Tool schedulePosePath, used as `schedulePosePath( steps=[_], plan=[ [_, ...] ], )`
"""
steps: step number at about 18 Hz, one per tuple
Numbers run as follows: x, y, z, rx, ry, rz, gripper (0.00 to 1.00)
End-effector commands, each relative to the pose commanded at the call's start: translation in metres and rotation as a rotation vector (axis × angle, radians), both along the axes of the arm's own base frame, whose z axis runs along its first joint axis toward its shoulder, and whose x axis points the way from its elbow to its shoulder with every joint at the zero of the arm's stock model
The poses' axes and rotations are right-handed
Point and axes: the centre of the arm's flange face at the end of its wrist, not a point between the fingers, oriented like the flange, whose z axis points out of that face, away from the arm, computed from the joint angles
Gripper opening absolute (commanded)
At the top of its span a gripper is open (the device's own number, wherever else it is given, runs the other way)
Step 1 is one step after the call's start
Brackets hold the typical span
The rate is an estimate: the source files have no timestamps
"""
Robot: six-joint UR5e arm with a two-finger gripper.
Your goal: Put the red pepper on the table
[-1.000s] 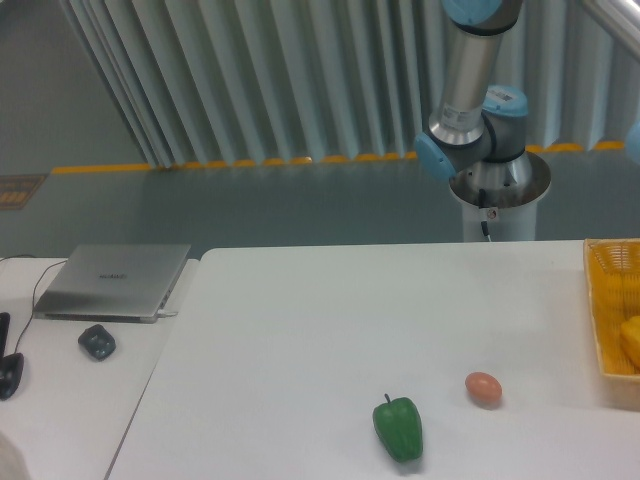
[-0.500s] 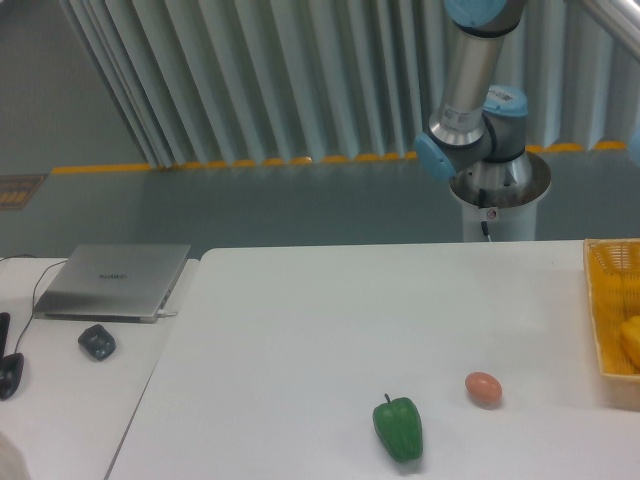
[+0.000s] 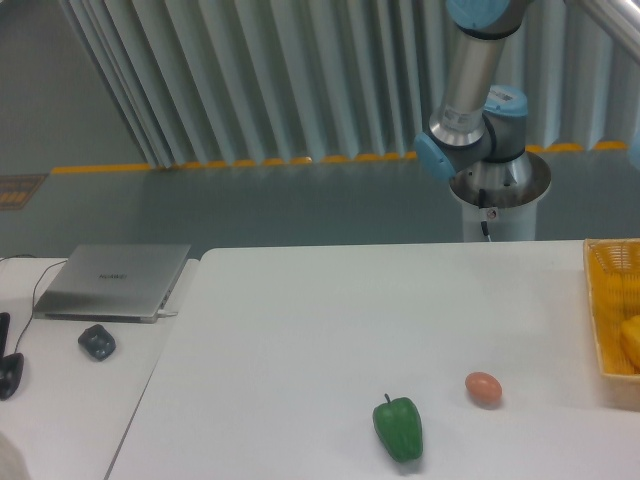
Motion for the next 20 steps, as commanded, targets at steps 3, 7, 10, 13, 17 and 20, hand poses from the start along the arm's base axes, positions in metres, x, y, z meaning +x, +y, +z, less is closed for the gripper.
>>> schedulePosePath(
  steps=[3,7,10,13,17,20],
  plan=[
    [0.000,0.000,0.000,-0.005,0.000,0.013,0.52],
    [-0.003,0.001,0.011,-0.004,0.011,0.013,0.45],
    [-0.006,0.002,0.028,-0.012,-0.016,0.029,0.45],
    [-0.009,0.006,0.052,-0.006,-0.044,0.056,0.45],
    [0.004,0.030,0.072,0.018,-0.094,0.147,0.45],
    [0.027,0.056,0.090,0.026,-0.084,0.238,0.45]
  ],
)
